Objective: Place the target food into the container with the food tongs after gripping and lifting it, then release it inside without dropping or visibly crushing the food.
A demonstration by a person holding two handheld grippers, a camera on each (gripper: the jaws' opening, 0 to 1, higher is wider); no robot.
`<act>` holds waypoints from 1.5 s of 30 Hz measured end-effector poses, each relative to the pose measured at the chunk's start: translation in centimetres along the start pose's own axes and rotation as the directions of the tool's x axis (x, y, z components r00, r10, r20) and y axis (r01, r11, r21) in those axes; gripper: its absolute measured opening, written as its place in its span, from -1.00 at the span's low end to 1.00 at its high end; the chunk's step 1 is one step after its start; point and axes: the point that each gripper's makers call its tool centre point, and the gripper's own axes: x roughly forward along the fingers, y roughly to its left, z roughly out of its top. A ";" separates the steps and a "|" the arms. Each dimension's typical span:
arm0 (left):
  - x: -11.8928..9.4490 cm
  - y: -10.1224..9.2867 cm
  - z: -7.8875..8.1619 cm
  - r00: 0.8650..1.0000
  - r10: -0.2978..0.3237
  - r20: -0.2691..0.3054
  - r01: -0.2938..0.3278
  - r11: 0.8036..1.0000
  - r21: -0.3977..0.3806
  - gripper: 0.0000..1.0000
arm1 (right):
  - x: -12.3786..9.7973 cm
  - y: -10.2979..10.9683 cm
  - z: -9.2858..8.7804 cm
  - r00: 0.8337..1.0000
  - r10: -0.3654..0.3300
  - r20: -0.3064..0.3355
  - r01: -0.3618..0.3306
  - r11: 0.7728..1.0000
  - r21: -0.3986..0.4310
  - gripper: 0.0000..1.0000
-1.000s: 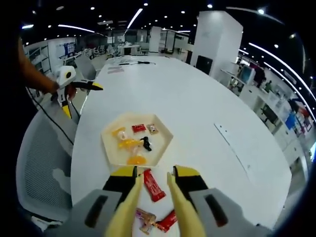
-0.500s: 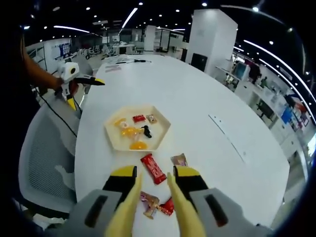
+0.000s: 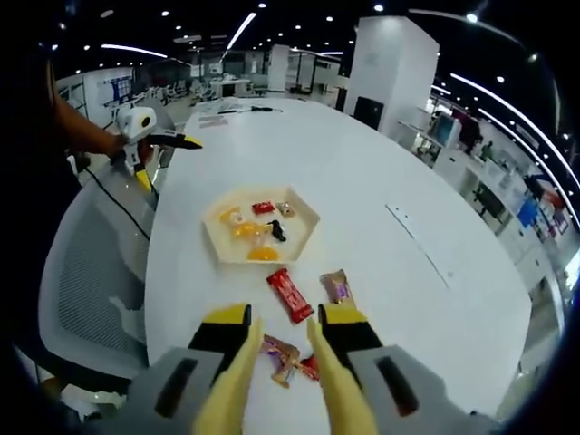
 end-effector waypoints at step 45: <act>0.3 -0.4 -0.7 0.999 -0.023 -0.034 0.023 1.000 -0.004 0.99 | 6.4 2.3 -6.6 0.990 0.081 -0.117 -0.095 0.988 -0.124 -0.43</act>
